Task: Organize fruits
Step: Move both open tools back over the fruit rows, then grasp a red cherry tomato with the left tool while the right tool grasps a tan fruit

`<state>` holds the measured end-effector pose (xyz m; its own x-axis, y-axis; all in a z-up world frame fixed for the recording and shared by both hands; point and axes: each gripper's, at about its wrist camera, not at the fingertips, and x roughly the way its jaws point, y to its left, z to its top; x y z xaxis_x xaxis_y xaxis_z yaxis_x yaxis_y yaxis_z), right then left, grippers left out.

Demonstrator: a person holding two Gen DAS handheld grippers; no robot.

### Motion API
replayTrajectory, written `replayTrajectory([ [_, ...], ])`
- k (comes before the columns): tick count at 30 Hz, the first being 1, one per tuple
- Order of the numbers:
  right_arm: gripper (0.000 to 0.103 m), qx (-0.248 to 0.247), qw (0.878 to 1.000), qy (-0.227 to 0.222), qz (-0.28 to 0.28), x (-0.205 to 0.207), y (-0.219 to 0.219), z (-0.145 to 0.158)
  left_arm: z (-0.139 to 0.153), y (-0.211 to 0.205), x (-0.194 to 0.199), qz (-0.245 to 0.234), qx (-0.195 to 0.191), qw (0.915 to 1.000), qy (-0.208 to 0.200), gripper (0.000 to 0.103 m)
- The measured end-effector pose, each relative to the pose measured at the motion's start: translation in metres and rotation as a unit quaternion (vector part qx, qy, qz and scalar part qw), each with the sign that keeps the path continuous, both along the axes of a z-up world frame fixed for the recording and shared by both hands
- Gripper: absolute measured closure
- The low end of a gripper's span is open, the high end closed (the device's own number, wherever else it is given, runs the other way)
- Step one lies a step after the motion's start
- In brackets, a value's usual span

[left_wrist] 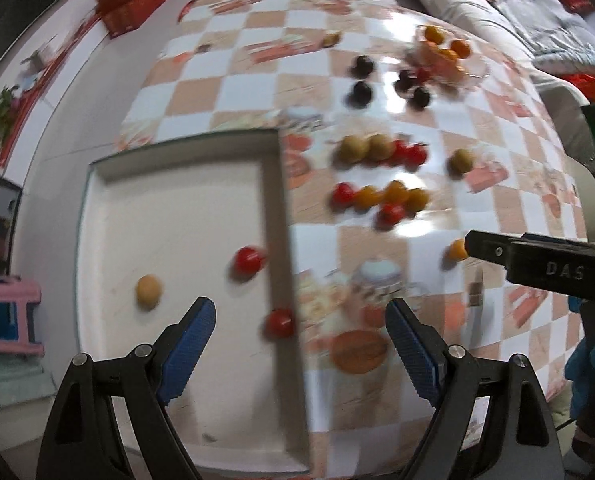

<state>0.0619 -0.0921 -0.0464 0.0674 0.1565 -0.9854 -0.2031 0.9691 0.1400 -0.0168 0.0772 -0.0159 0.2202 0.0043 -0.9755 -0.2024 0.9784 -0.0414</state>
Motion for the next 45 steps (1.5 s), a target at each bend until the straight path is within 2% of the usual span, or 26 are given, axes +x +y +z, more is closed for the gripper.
replayTrajectory([
  [9, 0.010, 0.002, 1.000, 0.000, -0.013, 0.020, -0.033, -0.005, -0.007, -0.040, 0.039, -0.013, -0.018, 0.9997, -0.005, 0.015],
  [22, 0.010, 0.011, 0.999, -0.009, 0.032, 0.057, -0.020, -0.021, -0.051, -0.051, 0.069, 0.027, -0.006, 0.9994, 0.023, 0.016],
  [23, 0.010, 0.010, 0.999, -0.010, 0.037, 0.060, -0.017, -0.024, -0.055, -0.051, 0.070, 0.030, -0.004, 0.9992, 0.025, 0.017],
  [25, 0.010, 0.008, 0.999, -0.013, 0.046, 0.065, -0.013, -0.027, -0.063, -0.051, 0.072, 0.033, -0.006, 0.9988, 0.034, 0.033],
  [31, 0.013, 0.001, 0.997, -0.028, 0.078, 0.072, 0.005, -0.033, -0.080, -0.048, 0.077, 0.053, -0.007, 0.9972, 0.051, 0.033],
  [40, 0.034, -0.011, 0.994, -0.052, 0.097, 0.085, 0.030, -0.043, -0.082, -0.052, 0.084, 0.057, 0.005, 0.9974, 0.043, 0.035],
  [41, 0.041, -0.012, 0.993, -0.054, 0.100, 0.086, 0.032, -0.043, -0.082, -0.053, 0.085, 0.057, 0.004, 0.9975, 0.043, 0.037],
  [43, 0.052, -0.012, 0.993, -0.059, 0.105, 0.089, 0.036, -0.042, -0.080, -0.057, 0.087, 0.052, 0.006, 0.9979, 0.040, 0.054],
  [45, 0.072, -0.009, 0.993, -0.060, 0.105, 0.092, 0.037, -0.042, -0.079, -0.061, 0.090, 0.047, 0.003, 0.9981, 0.040, 0.066],
])
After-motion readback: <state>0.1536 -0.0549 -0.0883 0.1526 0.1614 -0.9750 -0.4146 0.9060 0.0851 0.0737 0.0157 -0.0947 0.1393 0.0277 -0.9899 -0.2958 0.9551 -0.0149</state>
